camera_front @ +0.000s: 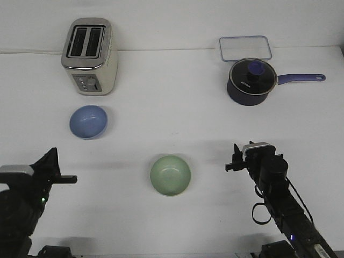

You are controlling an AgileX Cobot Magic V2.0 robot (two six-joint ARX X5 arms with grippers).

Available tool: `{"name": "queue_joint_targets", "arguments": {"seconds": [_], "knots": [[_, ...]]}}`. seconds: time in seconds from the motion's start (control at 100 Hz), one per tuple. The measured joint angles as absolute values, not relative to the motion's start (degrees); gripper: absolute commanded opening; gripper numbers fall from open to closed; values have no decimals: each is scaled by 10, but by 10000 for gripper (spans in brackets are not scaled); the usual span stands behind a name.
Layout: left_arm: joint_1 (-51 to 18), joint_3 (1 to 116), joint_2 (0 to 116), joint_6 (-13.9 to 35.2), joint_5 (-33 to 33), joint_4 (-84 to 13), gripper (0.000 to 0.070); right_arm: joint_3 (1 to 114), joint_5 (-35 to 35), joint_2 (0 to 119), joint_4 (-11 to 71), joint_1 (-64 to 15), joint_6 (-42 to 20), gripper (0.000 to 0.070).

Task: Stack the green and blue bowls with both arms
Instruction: 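Reach the left gripper forward and grasp the rim of the light blue bowl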

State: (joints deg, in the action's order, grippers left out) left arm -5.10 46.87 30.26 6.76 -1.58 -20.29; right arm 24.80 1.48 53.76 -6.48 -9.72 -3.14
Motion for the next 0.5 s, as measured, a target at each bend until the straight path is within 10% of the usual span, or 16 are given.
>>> {"name": "queue_joint_targets", "arguments": {"seconds": [0.5], "knots": [[-51,630,611,49,-16,-404,12,248,15,538,-65,-97,-31,361]]}}
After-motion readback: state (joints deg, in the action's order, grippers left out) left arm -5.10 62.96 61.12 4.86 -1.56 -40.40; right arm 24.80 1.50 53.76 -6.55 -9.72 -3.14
